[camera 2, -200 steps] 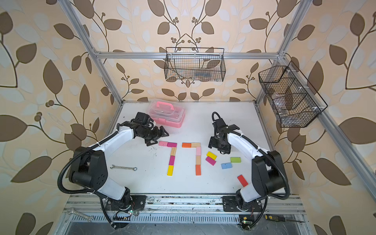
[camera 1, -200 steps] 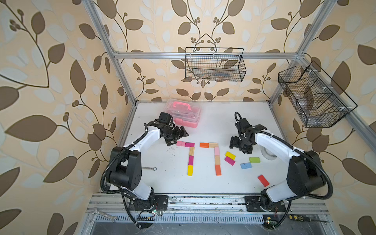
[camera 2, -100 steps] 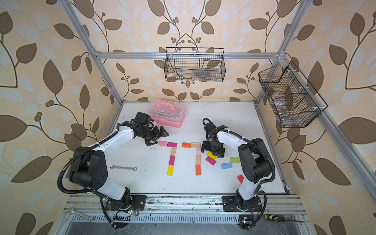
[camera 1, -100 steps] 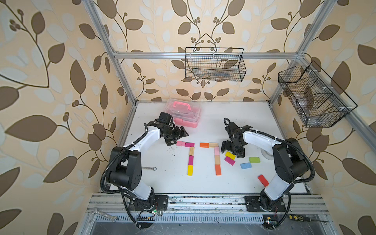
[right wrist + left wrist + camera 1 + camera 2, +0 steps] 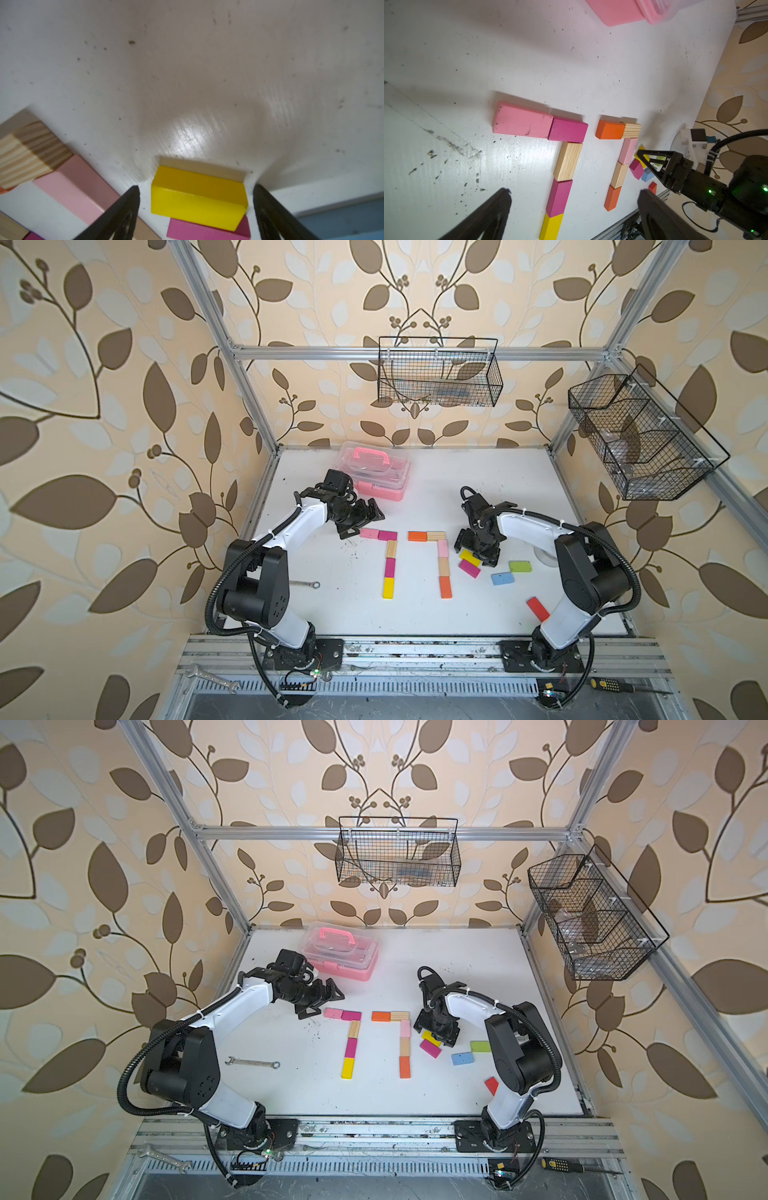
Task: Assemble the number 7 with building blocks
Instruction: Pick up the building block from the center of the board.
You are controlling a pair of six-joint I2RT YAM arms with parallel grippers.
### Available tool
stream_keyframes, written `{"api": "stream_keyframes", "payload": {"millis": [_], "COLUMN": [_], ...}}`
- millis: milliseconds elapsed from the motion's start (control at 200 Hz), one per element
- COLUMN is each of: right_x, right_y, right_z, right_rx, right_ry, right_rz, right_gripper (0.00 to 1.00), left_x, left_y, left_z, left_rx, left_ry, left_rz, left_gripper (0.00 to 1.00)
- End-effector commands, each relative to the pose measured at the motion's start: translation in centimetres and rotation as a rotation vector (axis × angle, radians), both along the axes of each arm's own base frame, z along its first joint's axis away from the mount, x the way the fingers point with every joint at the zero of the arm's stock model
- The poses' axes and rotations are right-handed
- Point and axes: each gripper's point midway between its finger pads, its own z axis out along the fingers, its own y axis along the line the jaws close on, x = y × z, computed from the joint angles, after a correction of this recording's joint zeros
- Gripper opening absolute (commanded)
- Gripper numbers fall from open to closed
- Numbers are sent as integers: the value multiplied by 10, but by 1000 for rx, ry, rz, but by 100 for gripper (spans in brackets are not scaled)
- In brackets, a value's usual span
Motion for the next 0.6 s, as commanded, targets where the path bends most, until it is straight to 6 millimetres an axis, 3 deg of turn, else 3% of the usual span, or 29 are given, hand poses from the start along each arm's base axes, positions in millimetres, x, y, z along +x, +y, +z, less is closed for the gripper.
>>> {"api": "stream_keyframes", "payload": {"millis": [0, 165, 290, 425, 595], "right_x": [-7, -3, 5, 33, 79], "right_y": [-6, -7, -15, -18, -21], "right_z": [-7, -7, 1, 22, 53], "right_rx": [-14, -8, -13, 18, -26], "right_ry": [6, -7, -29, -76, -94], "right_rz": [-53, -53, -38, 67, 350], "right_gripper": [78, 63, 62, 60, 58], "left_x": [6, 7, 6, 6, 7], "left_y": [4, 3, 3, 4, 4], "left_z": [16, 16, 15, 15, 16], "left_rx": [10, 7, 9, 11, 9], "left_ry": [-48, -48, -45, -43, -47], "left_rz": [-7, -8, -10, -9, -10], "left_gripper": [98, 98, 98, 98, 98]}}
